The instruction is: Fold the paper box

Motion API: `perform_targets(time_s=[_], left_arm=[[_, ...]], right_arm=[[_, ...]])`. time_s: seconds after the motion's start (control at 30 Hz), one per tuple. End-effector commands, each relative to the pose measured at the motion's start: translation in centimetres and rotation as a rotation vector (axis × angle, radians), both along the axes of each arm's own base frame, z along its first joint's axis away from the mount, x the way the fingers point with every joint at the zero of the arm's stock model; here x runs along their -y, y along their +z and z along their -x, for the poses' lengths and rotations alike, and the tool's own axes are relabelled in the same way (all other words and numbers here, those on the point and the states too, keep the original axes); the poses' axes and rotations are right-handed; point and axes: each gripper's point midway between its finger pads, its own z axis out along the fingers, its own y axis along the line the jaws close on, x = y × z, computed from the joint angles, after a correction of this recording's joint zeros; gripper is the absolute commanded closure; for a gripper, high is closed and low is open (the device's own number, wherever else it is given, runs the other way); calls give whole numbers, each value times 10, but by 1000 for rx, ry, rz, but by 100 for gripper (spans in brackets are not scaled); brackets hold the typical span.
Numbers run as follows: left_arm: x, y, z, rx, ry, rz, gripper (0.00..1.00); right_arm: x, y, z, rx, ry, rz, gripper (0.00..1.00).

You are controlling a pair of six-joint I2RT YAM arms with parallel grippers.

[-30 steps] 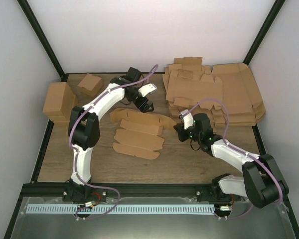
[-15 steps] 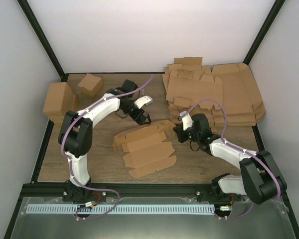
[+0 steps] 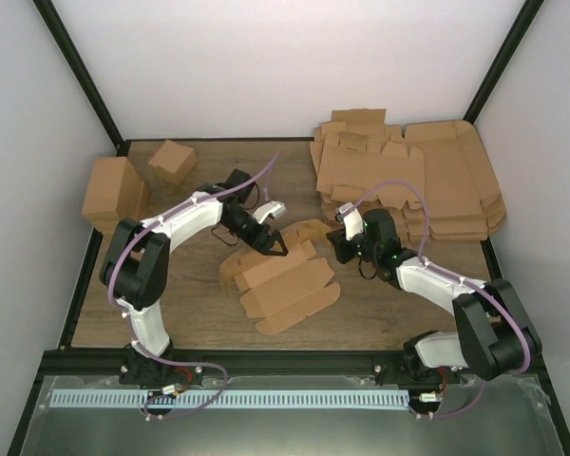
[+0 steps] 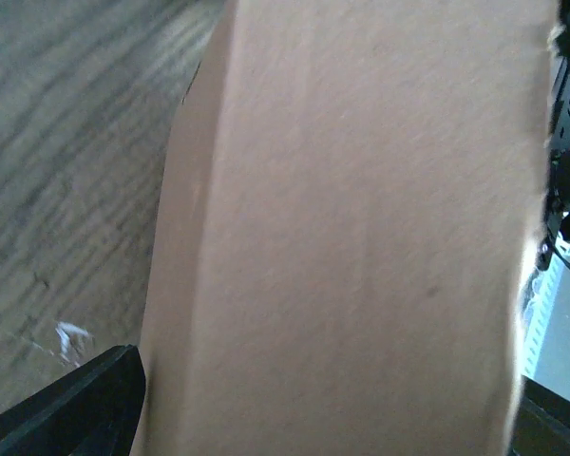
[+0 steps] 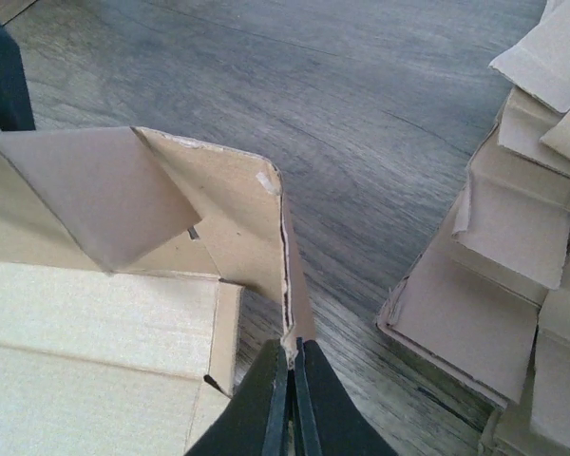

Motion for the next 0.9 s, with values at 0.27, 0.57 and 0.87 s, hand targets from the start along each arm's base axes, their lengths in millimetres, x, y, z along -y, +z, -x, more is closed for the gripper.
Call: perform_targets(time_s=[0.27,0.57,0.87], left_arm=[[8,47,23,14,-28,156,10],[6,56,9,-41,31,204,13],[-3,36,9,-83,60,150,18]], right_arm=[[-12,24,-11,78,35,-25,99],[-13,23,-8,70,45,-25,99],[-13,24,-8,69,41,-21,99]])
